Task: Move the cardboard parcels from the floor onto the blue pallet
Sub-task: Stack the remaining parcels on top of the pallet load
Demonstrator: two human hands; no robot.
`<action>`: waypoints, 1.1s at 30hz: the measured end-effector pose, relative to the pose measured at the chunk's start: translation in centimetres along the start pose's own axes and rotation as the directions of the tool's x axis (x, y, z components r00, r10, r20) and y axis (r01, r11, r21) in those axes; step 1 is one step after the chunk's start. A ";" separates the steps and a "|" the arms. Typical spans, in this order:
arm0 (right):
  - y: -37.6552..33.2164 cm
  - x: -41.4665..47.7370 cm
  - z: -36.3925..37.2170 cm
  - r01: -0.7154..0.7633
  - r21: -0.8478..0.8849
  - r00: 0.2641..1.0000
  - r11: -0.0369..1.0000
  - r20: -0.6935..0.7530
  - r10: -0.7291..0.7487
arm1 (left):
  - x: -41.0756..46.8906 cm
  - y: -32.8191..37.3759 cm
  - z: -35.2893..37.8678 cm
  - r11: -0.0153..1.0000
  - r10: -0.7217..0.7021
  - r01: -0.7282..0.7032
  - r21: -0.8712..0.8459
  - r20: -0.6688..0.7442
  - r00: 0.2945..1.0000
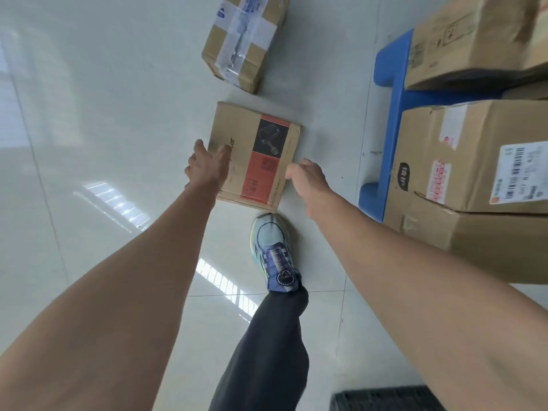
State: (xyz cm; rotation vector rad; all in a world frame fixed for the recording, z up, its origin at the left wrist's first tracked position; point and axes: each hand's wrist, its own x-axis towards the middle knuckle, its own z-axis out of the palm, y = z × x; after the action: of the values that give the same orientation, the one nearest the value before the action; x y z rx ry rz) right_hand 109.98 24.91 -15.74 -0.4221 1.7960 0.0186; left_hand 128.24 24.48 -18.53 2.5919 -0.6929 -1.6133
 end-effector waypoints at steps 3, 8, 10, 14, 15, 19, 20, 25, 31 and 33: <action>0.1 1.1 0.5 -0.010 0.008 0.999 1.000 0.045 0.010 | 1.7 -0.4 0.5 0.998 -0.015 0.017 -0.055 0.044 0.999; -0.4 0.0 1.1 -0.034 0.090 0.996 0.995 0.082 0.027 | 1.4 -0.7 0.2 0.989 0.045 -0.033 -0.147 0.079 0.996; -0.9 -1.7 0.4 -0.010 0.096 0.997 0.995 0.081 0.002 | 0.2 -0.7 -0.8 0.979 0.065 -0.050 -0.199 0.068 0.996; -2.8 -7.2 -2.1 0.099 0.113 0.993 0.989 0.059 -0.107 | -4.2 -0.3 -4.1 0.948 0.091 -0.073 -0.310 0.044 0.995; -3.2 -8.8 -2.8 0.130 0.101 0.989 0.986 0.059 -0.136 | -5.7 -0.2 -4.9 0.935 0.100 -0.081 -0.344 0.040 0.994; -5.1 -14.8 -5.8 0.237 0.086 0.969 0.968 0.056 -0.242 | -11.8 1.3 -7.7 0.865 0.117 -0.095 -0.492 0.014 0.993; -5.5 -16.3 -6.7 0.261 0.086 0.963 0.962 0.049 -0.266 | -13.5 1.9 -8.2 0.845 0.125 -0.101 -0.525 0.009 0.992; -6.6 -22.6 -11.5 0.368 0.096 0.929 0.925 0.017 -0.371 | -21.7 4.8 -8.8 0.766 0.186 -0.150 -0.625 -0.009 0.983; -5.1 -27.3 -19.1 0.436 0.104 0.900 0.894 -0.034 -0.435 | -29.7 7.5 -6.5 0.739 0.296 -0.239 -0.631 -0.015 0.955; -3.6 -28.1 -22.2 0.457 0.116 0.890 0.882 -0.052 -0.454 | -32.3 8.2 -4.7 0.735 0.342 -0.269 -0.623 -0.002 0.940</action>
State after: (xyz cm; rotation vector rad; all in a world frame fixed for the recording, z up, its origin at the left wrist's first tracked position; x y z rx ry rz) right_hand 96.05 24.05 17.41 -0.7484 1.6699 -0.4294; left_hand 117.28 28.04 13.09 1.8224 -0.4529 -1.5487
